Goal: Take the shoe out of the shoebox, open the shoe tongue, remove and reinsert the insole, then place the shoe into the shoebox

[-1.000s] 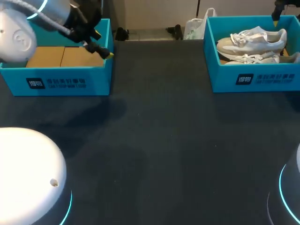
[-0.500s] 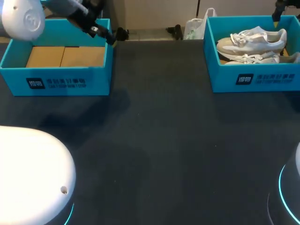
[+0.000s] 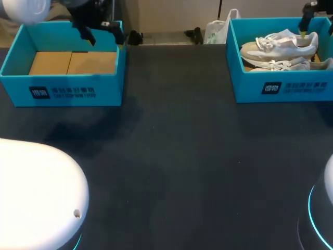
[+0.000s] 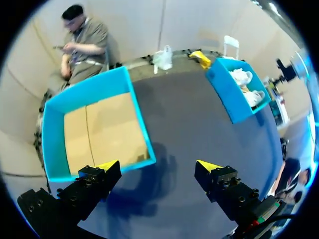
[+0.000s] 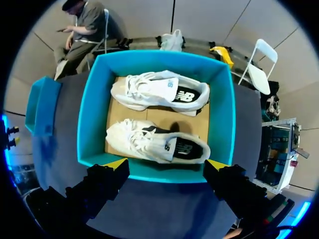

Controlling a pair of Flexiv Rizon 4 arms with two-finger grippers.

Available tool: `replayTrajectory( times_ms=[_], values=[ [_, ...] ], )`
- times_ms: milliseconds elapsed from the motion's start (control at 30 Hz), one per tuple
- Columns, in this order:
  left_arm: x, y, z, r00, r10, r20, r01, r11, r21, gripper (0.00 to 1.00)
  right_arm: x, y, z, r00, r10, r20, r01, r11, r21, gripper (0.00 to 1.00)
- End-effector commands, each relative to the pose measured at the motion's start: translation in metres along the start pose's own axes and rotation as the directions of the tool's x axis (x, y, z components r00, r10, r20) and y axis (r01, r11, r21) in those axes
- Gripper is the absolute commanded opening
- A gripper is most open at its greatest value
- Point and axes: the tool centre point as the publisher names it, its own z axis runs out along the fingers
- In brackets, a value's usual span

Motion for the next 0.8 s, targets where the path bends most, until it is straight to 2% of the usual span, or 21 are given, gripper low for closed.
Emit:
replayTrajectory(
  times_ms=[33, 133, 200, 433, 567, 800],
  values=[
    [-0.007, 0.001, 0.003, 0.998, -0.057, 0.008, 0.057, 0.998, -0.034, 1.0, 0.012, -0.03, -0.007, 1.0, 0.001, 0.001, -0.001, 0.999, -0.038, 1.0],
    [-0.015, 0.006, 0.008, 0.993, -0.112, 0.032, 0.114, 0.99, -0.076, 1.0, 0.021, -0.045, -0.01, 1.0, 0.003, -0.009, -0.003, 0.998, -0.06, 1.0],
    [-0.024, 0.009, 0.013, 0.99, -0.143, 0.002, 0.143, 0.985, -0.101, 1.0, 0.026, -0.057, -0.013, 1.0, 0.01, 0.002, -0.01, 0.998, -0.068, 1.0],
    [-0.044, 0.018, 0.021, 0.983, -0.18, 0.023, 0.181, 0.975, -0.132, 1.0, 0.045, -0.084, -0.02, 1.0, -0.012, 0.019, 0.014, 0.997, -0.081, 1.0],
    [-0.045, 0.019, 0.021, 0.985, -0.173, 0.028, 0.175, 0.976, -0.126, 1.0, 0.055, -0.093, -0.021, 0.997, -0.064, 0.036, 0.066, 0.996, -0.054, 1.0],
    [-0.045, 0.019, 0.021, 0.985, -0.173, 0.028, 0.175, 0.976, -0.126, 1.0, 0.055, -0.093, -0.021, 0.997, -0.064, 0.036, 0.066, 0.996, -0.054, 1.0]
  ],
)
